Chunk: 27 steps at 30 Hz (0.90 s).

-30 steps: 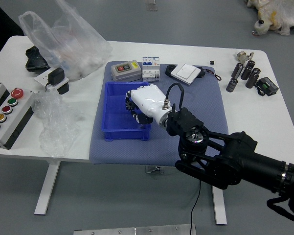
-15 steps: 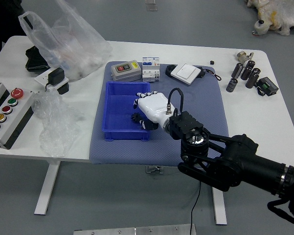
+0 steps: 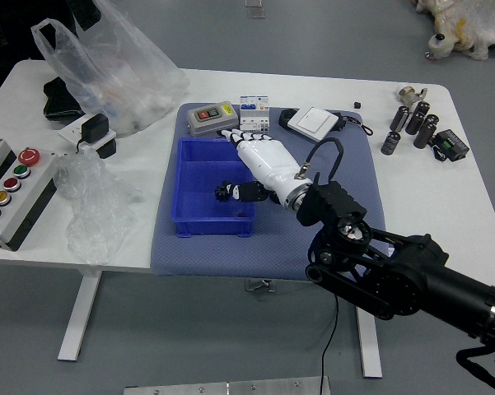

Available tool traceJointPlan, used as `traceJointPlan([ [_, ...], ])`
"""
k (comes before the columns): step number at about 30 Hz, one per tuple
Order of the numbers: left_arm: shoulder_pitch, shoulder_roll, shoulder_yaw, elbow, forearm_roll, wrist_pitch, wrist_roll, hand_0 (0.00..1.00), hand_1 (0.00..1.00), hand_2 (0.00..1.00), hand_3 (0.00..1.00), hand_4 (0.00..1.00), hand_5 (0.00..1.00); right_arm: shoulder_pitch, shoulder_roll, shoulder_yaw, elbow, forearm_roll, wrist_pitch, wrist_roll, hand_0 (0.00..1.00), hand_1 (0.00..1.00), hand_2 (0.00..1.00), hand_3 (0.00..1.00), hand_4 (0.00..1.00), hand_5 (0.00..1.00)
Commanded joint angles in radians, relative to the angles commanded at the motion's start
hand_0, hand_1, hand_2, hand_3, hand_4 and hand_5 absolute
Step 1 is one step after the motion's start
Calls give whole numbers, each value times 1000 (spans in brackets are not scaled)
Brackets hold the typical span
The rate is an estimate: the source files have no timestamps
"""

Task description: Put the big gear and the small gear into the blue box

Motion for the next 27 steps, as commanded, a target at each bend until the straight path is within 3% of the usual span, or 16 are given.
traceJointPlan([
  [5,3,0,-6,0,5,0,3,625,577,548,683,717,279,-68,-48,107,-42,32,-19,-2,777,832,902,917,707,166],
  [9,3,0,-9,0,8,1,4,625,577,549,683,717,279,-95,-51,139,-86,56,-14,5,765,835,921,945,715,157],
  [17,-2,-1,-6,0,9,0,2,625,577,549,683,717,278,-50,-23,50,-182,95,65,0,779,847,943,966,720,155],
  [18,-2,-1,-7,0,10,0,3,625,577,549,683,717,278,-44,-20,41,-190,97,77,-2,811,892,997,998,808,178],
  [23,-1,0,-10,0,14,1,6,625,577,549,683,717,278,-12,-11,6,-218,105,132,-16,811,892,997,998,808,178],
  [24,-1,0,-11,0,14,1,6,625,577,549,682,717,277,-7,-10,0,-220,106,138,-19,865,924,998,998,912,266],
  [27,-1,0,-12,0,16,1,8,625,577,549,682,717,277,6,-8,-18,-226,112,150,-24,865,924,998,998,912,266],
])
